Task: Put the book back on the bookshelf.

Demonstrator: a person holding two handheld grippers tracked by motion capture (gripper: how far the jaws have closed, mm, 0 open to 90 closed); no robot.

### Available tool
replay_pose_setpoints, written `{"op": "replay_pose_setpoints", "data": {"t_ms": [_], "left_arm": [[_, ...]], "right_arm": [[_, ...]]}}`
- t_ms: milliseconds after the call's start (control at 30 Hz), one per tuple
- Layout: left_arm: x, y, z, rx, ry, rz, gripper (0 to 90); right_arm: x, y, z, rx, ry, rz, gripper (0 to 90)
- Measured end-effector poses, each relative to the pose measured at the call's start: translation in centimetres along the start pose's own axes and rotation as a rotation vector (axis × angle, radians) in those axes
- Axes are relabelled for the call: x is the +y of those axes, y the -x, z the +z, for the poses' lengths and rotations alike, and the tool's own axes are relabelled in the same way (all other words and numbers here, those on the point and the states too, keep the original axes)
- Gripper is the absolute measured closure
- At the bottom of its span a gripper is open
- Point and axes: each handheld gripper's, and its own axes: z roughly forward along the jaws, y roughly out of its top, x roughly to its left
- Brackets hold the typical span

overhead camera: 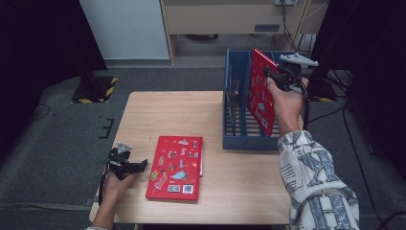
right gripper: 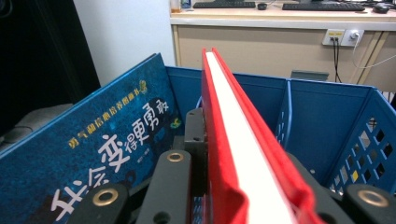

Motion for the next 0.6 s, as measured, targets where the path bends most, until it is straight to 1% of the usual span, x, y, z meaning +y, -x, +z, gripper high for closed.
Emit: {"op": "replay_pose_setpoints", "data": {"t_ms": [233,600], "left_arm": [[0.0,0.0,0.0,0.0,0.002,-0.003,0.0],[0.0,0.0,0.0,0.0,0.003,-0.003,0.0]], "right_arm": [[-0.2,0.0,0.6,-0.008,0.004,0.008,78.7],[-1.0,0.1,2.5,-0.032,-0.001,0.027,78.7]]}}
